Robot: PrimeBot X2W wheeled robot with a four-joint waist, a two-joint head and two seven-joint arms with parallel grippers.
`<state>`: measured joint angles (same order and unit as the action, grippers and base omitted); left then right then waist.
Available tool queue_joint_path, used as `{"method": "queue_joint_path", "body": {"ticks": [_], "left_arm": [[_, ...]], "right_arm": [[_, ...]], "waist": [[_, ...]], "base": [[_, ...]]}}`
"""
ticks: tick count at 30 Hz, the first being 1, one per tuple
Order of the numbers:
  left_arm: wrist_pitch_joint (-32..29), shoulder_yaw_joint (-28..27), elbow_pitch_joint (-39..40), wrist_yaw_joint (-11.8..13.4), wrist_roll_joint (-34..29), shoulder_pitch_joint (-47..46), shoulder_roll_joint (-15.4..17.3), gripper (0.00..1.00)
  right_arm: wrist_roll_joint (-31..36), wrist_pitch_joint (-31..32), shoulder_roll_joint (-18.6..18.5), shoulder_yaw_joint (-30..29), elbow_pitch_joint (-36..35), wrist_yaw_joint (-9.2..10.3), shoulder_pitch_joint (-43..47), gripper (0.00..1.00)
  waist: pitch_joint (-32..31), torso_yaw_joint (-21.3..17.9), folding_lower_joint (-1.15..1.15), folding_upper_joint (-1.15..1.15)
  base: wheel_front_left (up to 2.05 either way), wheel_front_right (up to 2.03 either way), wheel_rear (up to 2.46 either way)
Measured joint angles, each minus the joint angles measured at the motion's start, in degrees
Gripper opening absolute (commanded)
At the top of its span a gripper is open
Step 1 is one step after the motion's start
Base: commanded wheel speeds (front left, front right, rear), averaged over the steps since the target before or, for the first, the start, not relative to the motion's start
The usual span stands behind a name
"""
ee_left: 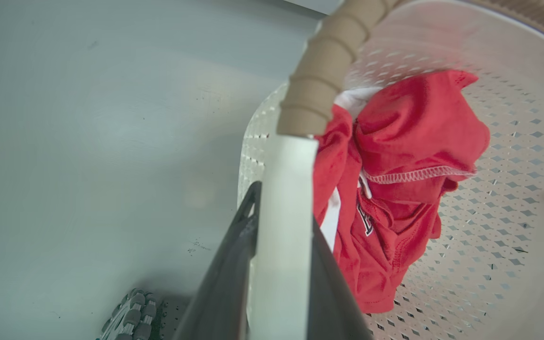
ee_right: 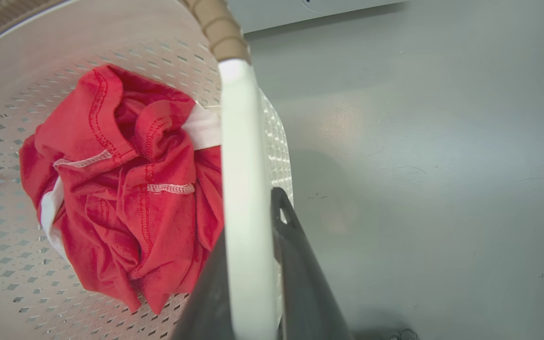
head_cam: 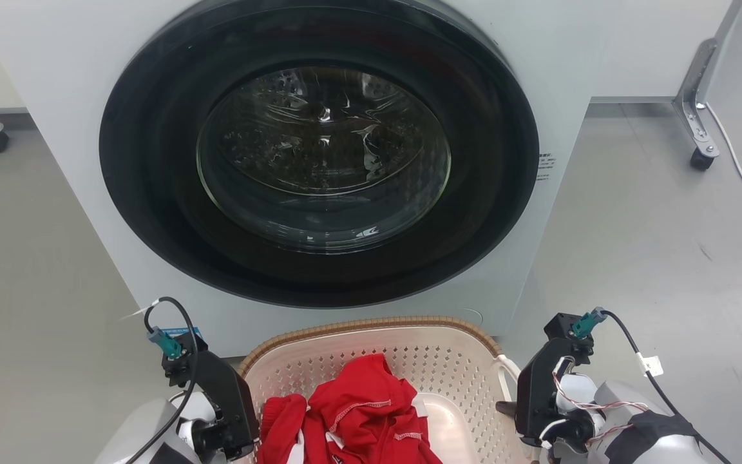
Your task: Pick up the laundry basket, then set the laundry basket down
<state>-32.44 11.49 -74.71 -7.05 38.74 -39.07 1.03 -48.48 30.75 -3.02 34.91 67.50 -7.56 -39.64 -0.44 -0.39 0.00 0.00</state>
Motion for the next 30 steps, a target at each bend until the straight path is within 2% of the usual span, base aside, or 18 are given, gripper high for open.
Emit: {"method": "queue_joint_path", "body": {"ticks": [18,30], "left_arm": [[0.4,0.6,0.7,0.0,0.4,0.0,0.4,0.0],[7.4,0.8,2.5,0.0,0.0,-0.5,0.5,0.0]], "right_arm": [[-1.5,-0.3,-0.1,0.8,-0.7,0.0,0.0,0.0],[-1.5,-4.8,-0.6,1.3,-2.7,0.0,-1.1,0.0]], "waist": [[1.0,-0.2,0.0,0.0],[5.7,-0.6,0.0,0.0]], "base": [[0.0,0.0,0.0],[0.0,0.0,0.0]]}}
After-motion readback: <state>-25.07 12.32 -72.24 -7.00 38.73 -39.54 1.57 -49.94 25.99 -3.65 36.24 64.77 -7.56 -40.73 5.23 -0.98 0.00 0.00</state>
